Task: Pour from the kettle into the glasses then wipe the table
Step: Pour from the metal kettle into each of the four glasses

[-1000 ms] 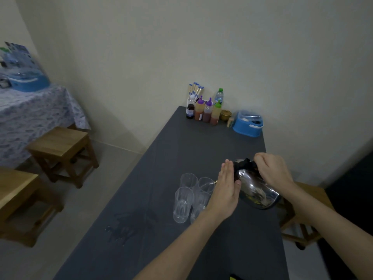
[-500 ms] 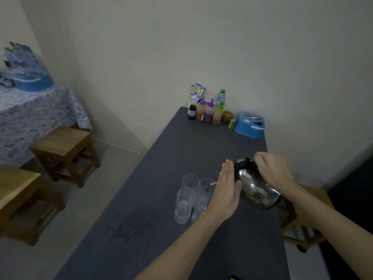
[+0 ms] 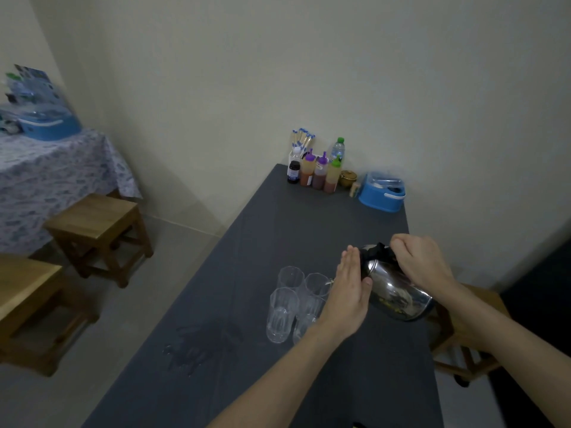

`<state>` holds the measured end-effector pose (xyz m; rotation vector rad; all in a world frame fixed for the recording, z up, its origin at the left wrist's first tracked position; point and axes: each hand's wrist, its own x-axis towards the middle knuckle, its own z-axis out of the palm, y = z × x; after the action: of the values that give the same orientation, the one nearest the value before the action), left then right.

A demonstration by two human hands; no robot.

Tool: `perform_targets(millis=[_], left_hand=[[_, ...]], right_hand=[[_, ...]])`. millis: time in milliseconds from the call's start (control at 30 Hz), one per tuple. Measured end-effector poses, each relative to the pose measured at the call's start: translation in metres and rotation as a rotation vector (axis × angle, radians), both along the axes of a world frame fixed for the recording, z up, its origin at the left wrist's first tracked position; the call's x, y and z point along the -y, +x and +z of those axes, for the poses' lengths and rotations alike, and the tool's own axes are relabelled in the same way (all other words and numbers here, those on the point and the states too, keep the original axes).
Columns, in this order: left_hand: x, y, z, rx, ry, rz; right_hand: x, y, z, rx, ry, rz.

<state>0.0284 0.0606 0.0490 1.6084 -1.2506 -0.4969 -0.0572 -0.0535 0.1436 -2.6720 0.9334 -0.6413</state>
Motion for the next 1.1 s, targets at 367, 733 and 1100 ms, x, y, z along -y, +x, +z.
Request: perform_targets(millis=[367,733,1100], left_hand=[[0.009,0.008,0.012,0.173,0.046,-0.06],[0.005,0.032,0.022,0.211,0.034,-0.044],[-0.016,0.048,0.006,0.039,0.022,0.07]], right_hand=[[-0.002,-0.018,-0.021,0.229,0.222,-0.237],[-0.001,0.003,-0.021,0.273,0.262,-0.244],[-0.007,0.052,-0.007,0.09,0.047,-0.05]])
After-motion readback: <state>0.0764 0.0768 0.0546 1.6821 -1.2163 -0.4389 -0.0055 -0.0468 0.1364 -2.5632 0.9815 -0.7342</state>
